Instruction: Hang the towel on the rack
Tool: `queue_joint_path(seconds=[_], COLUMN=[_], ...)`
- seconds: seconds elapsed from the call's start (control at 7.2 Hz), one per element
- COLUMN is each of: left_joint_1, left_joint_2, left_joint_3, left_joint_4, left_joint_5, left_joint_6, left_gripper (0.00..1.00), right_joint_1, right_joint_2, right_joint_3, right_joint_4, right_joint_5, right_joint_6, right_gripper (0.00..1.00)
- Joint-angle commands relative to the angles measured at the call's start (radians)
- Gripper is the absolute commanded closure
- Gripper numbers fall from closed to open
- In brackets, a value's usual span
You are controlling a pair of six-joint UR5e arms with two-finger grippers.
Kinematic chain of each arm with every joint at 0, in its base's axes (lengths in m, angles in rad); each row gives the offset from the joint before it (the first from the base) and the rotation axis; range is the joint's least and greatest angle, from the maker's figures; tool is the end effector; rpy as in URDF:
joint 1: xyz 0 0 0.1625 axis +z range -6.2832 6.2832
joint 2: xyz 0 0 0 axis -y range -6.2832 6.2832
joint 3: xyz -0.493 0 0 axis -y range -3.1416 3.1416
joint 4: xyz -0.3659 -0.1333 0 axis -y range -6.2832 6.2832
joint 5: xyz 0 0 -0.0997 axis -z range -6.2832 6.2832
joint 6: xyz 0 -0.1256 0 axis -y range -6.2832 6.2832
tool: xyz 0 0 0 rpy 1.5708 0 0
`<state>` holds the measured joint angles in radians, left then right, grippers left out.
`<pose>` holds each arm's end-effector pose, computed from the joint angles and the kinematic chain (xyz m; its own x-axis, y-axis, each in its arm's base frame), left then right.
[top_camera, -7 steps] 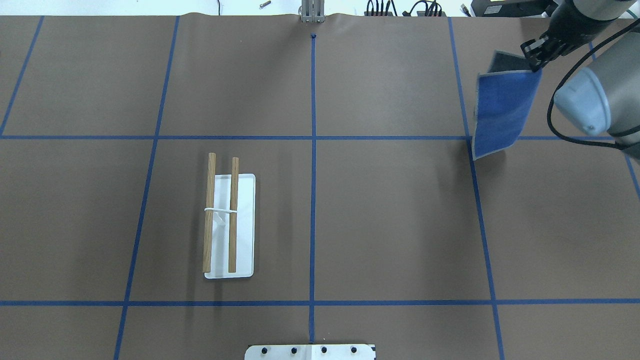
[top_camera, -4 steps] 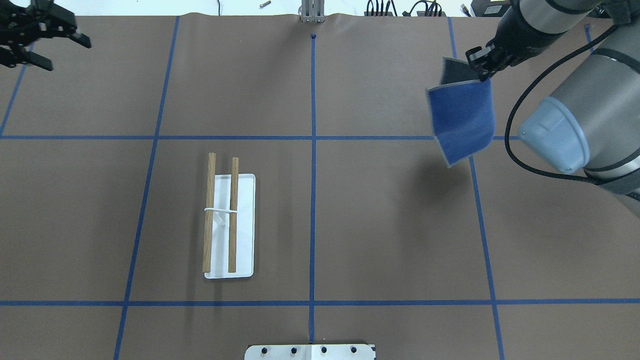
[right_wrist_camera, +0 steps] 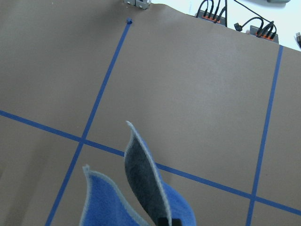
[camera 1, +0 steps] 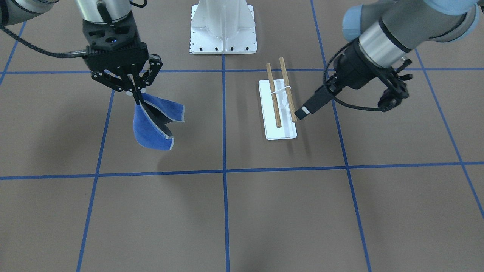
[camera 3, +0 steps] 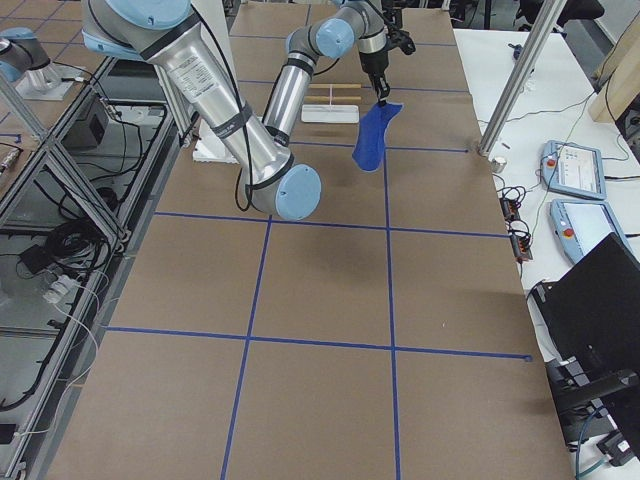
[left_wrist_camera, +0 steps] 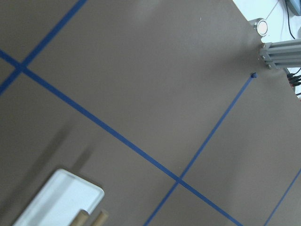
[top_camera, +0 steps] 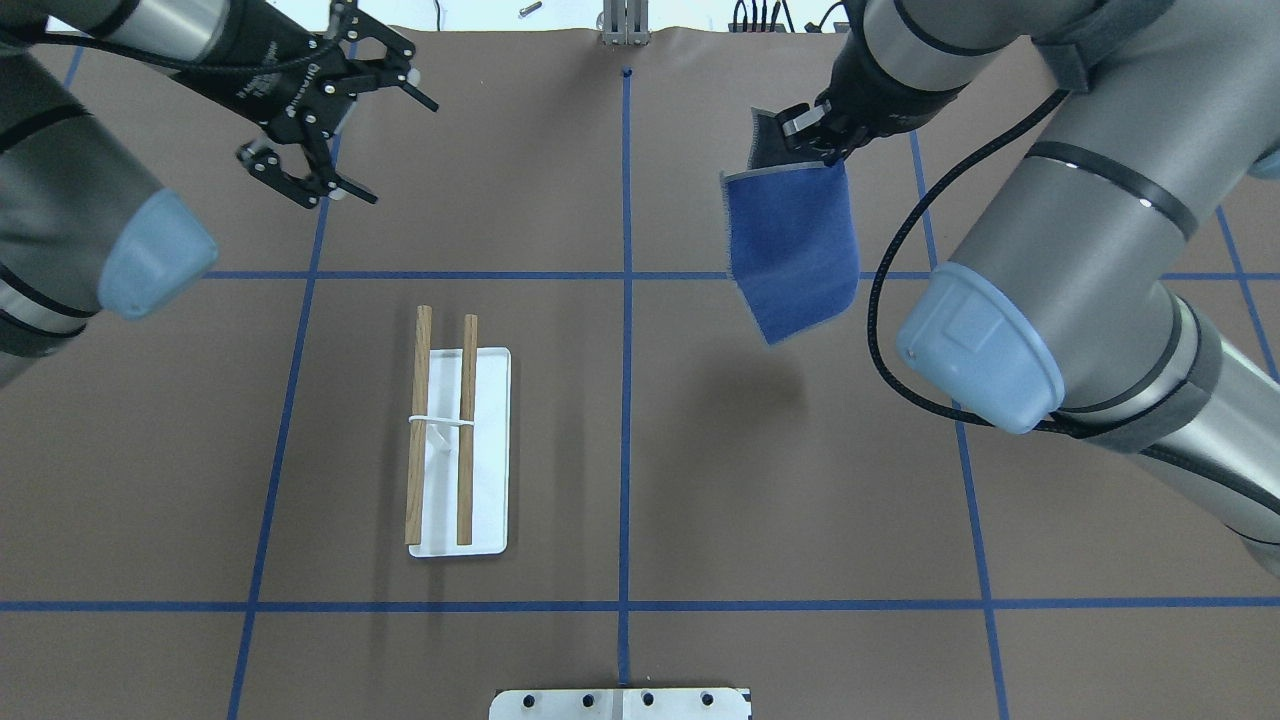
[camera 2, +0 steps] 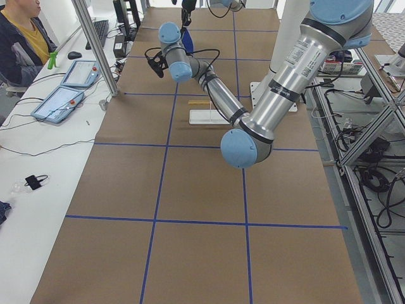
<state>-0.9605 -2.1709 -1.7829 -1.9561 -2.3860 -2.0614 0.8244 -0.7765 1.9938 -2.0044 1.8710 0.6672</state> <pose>0.3363 -0.5539 0.2424 0.1026 -0.7104 -0.6962 0.2515 0.6957 -0.6728 -0.3597 -0.5305 0.1793 0.7372 -0.3082 0.6013 0.0315 0.9047 0.4249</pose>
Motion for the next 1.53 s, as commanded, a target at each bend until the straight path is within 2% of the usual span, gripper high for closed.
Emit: queue_joint_path(seconds=[0.0,0.28,0.56,0.69,0.83,1.11,1.39], left_joint_1=[0.086,0.108,0.111,0.115,0.143,0.193,0.215], left_joint_2=[-0.032,-0.035,-0.041,-0.046,-0.062,-0.078,-0.078], left_joint_3=[0.005,0.014,0.060,0.083,0.085,0.086,0.089], left_joint_4=[-0.134,-0.190,-0.356,-0.400,-0.406,-0.435,-0.438], left_joint_5=[0.005,0.075,0.177,0.177,0.210,0.299,0.326], left_joint_6=[-0.230,-0.325,-0.451,-0.469,-0.494,-0.522,-0.526], left_gripper=[0.02,0.02,0.02,0.02,0.02,0.02,0.02], right_joint_1=[-0.039,-0.089,-0.126,-0.161,-0.209,-0.221,-0.223], right_joint_2=[0.124,0.173,0.198,0.201,0.209,0.209,0.236], right_joint_3=[-0.088,-0.110,-0.119,-0.119,-0.121,-0.119,-0.113], right_joint_4=[-0.010,-0.030,-0.062,-0.066,-0.068,-0.070,-0.104], right_joint_5=[-0.036,-0.094,-0.147,-0.188,-0.244,-0.250,-0.251], right_joint_6=[0.005,0.003,0.003,0.003,0.003,0.003,0.003], right_gripper=[1.00,1.00,1.00,1.00,1.00,1.00,1.00])
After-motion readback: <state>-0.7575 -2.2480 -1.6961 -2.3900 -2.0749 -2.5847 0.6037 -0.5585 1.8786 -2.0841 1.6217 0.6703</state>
